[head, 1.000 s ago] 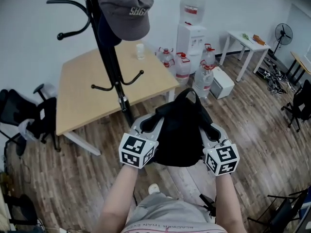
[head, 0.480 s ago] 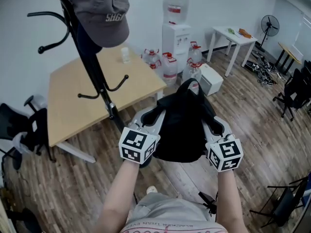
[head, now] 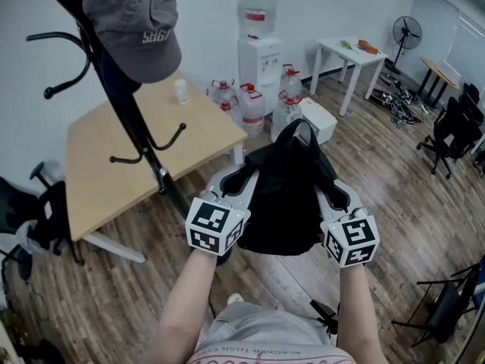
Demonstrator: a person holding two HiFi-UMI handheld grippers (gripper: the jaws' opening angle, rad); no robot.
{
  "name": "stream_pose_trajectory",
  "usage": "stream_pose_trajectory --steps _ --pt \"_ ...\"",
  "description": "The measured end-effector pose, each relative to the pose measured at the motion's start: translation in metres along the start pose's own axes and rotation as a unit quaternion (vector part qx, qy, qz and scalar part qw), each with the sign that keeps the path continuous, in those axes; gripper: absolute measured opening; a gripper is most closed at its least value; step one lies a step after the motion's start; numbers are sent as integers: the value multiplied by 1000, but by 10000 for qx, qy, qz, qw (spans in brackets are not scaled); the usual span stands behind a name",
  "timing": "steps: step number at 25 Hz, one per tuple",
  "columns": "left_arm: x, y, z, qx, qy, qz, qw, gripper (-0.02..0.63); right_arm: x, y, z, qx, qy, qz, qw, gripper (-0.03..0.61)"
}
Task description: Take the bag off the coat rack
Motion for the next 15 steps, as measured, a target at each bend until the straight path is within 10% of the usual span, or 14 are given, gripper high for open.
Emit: stream_pose_trajectory --steps 15 --pt "13 10 -14 -183 69 -109 9997 58 6 -16 -11 -181 -8 -59 9998 52"
Point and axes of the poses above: the fingertips, and each gripper's own axes: y forward along the fingers, z to its left, x out of its top, the point moved 3 cm from there along -y, backward along the fingers, and after that the axes turned 15 degrees about y, right-handed, at the moved point
